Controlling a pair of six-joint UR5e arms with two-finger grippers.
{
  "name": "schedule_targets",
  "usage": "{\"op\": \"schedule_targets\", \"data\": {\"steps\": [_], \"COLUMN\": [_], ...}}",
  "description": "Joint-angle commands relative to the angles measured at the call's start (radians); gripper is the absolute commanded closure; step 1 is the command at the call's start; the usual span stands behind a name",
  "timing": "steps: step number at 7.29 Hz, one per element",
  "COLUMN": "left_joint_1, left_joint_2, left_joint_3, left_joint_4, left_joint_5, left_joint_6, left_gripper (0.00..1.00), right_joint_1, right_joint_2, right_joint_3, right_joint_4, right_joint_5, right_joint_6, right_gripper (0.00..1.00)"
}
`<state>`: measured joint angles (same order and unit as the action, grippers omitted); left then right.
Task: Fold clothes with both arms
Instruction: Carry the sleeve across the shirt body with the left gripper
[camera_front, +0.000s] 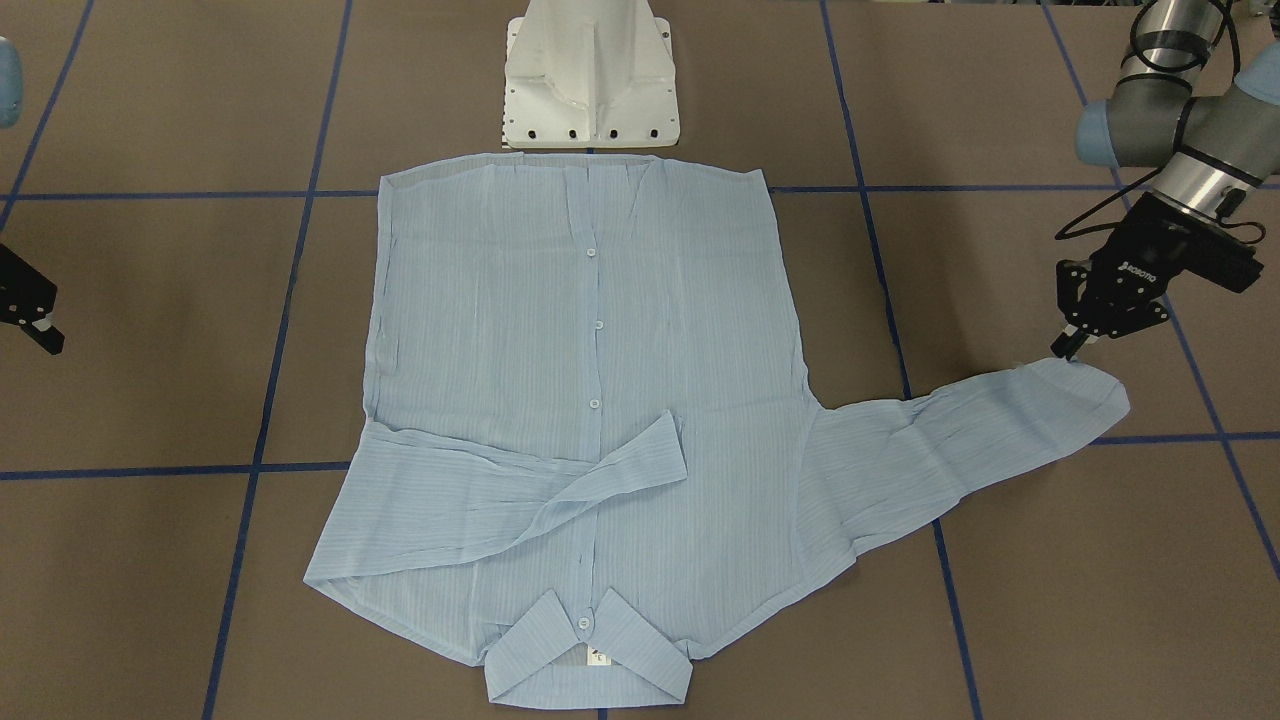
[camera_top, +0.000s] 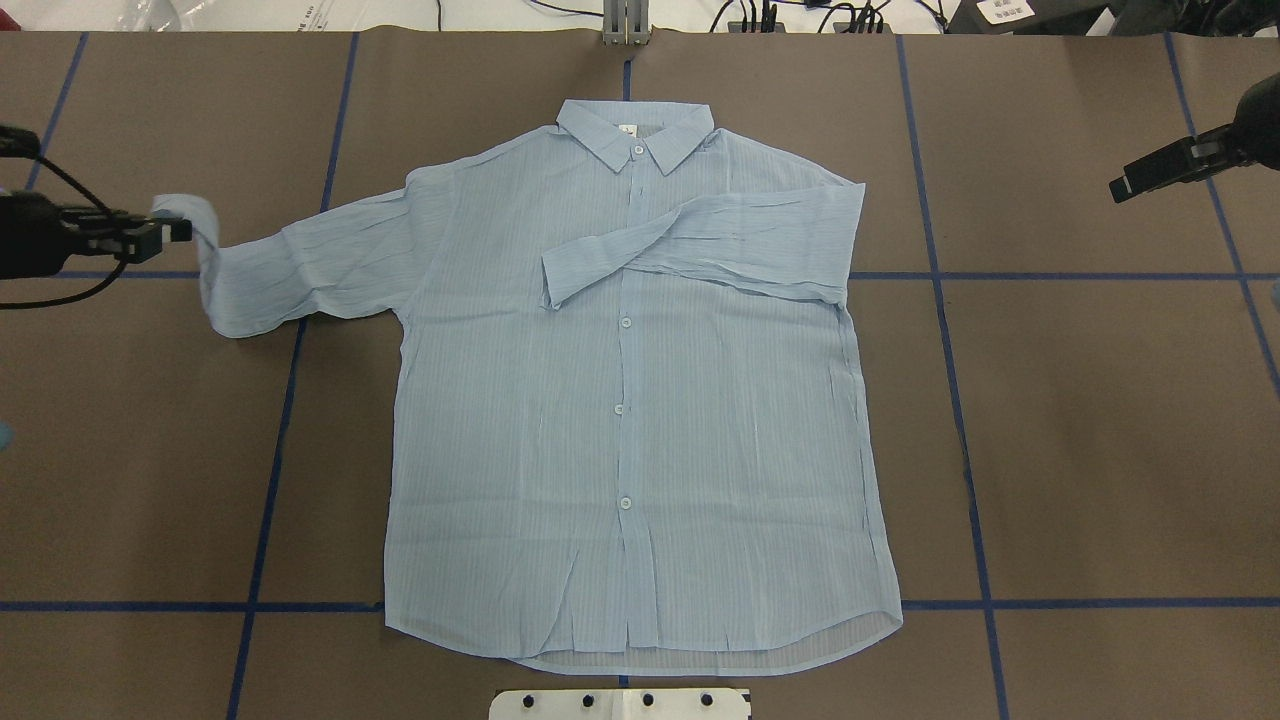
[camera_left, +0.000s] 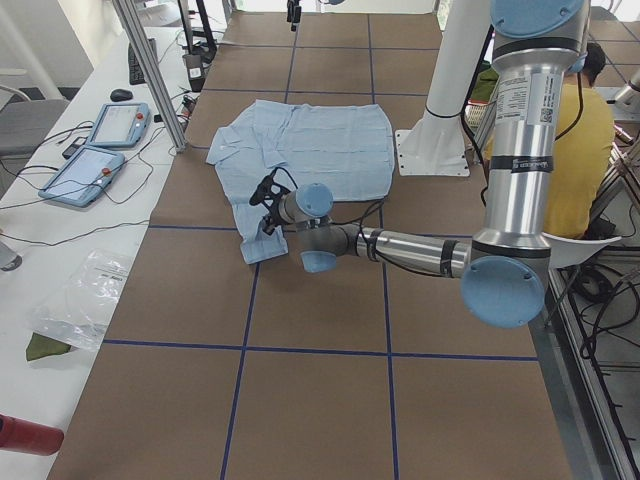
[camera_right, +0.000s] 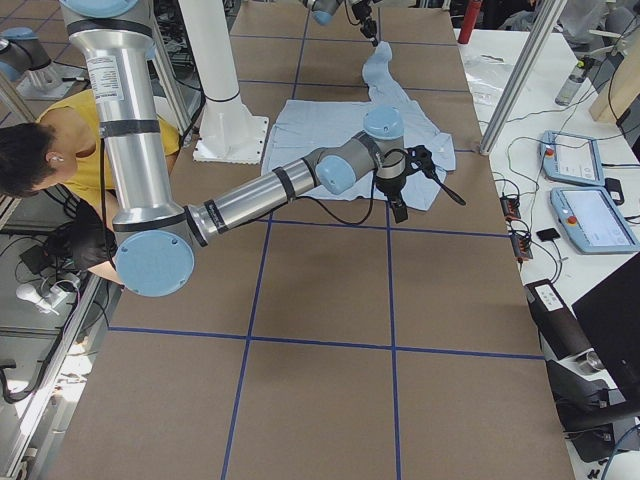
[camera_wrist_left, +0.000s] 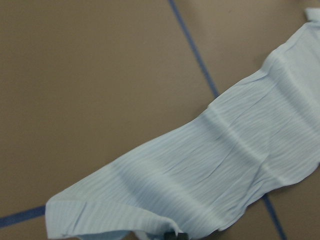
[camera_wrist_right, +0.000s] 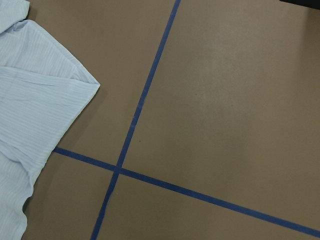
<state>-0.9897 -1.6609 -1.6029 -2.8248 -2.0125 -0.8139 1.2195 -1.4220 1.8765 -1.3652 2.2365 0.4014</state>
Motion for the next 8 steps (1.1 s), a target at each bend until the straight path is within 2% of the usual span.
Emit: {"op": "schedule_targets", "data": {"steps": [1, 3, 4, 6, 7, 8], "left_joint_1": [0.061, 0.133, 0.164, 0.19, 0.236, 0.27], "left_joint_2": [-0.185, -0.425, -0.501, -0.679, -0.722, -0.761], "left_joint_3": [0.003, 0.004, 0.029, 0.186, 0.223, 0.244], "left_joint_4": [0.091, 0.378, 0.413, 0.418, 0.413, 0.415], "left_joint_5": [0.0, 0.009, 0.012, 0.017, 0.097, 0.136], "left_joint_6": [-0.007, -0.025, -0.109, -0.123, -0.132, -0.131], "left_gripper": [1.0, 1.0, 1.0, 1.0, 1.0, 1.0], "right_joint_1": [0.0, 0.0, 0.0, 0.0, 0.0, 0.0], "right_joint_2": [-0.014, -0.017, -0.017, -0.017, -0.017, -0.017], "right_joint_3": [0.024, 0.029, 0.029, 0.027, 0.029, 0.029], "right_joint_4": [0.0, 0.0, 0.0, -0.002, 0.0, 0.0], "right_joint_5": [0.0, 0.002, 0.002, 0.002, 0.002, 0.002], "right_joint_6": [0.0, 0.005, 0.008, 0.008, 0.008, 0.007], "right_gripper": [0.0, 0.0, 0.0, 0.0, 0.0, 0.0]}}
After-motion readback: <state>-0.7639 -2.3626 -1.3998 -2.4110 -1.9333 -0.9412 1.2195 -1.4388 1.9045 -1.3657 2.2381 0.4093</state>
